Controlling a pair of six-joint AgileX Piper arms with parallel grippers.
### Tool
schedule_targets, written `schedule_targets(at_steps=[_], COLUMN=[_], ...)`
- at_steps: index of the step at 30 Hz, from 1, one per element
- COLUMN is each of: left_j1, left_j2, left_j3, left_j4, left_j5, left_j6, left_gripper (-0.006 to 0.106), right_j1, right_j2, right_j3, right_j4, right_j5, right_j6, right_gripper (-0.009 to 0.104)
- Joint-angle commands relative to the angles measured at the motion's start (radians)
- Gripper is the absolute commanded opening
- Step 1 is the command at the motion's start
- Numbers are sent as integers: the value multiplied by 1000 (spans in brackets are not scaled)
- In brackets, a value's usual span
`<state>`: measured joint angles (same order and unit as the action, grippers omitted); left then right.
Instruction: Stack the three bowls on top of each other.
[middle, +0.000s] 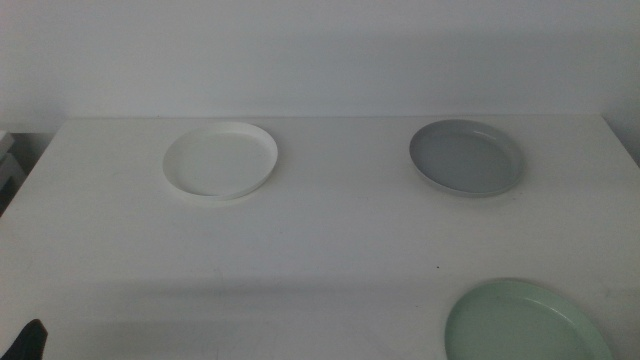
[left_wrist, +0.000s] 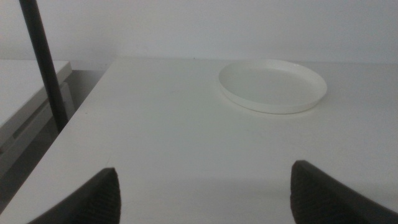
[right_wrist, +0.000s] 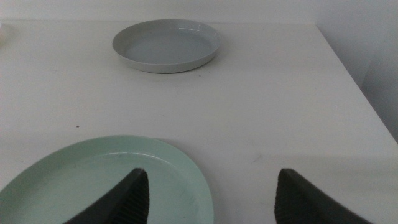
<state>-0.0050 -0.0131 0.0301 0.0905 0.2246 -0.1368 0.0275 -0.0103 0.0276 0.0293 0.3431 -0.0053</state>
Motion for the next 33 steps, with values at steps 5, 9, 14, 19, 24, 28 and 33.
schedule_targets(at_steps=[5, 9, 14, 19, 24, 28, 33], left_j1=[-3, -3, -3, -3, -3, -3, -3], left_j2=[-14, -14, -14, -14, -14, -14, -14], left_j3=[6, 6, 6, 6, 6, 6, 6], left_j4=[-10, -10, -10, -10, -10, -10, -10], left_j5=[-71, -71, -71, -71, -71, -71, -71], left_j6=[-10, -10, -10, -10, -10, -10, -10], left_gripper=[90, 90, 90, 90, 90, 90, 90], right_j1=[-8, -8, -8, -8, -8, -8, -8], right_j2=[-27, -27, -13, 60, 183, 294, 462], right_j3=[-7, -7, -104, -234, -348, -453, -629], right_j4=[-10, -10, -2, -3, -6, -3, 7], right_j5=[-70, -70, 35, 59, 64, 152, 332], right_j6=[-1, -1, 5, 5, 5, 5, -7], right_gripper=[54, 54, 54, 54, 54, 54, 54])
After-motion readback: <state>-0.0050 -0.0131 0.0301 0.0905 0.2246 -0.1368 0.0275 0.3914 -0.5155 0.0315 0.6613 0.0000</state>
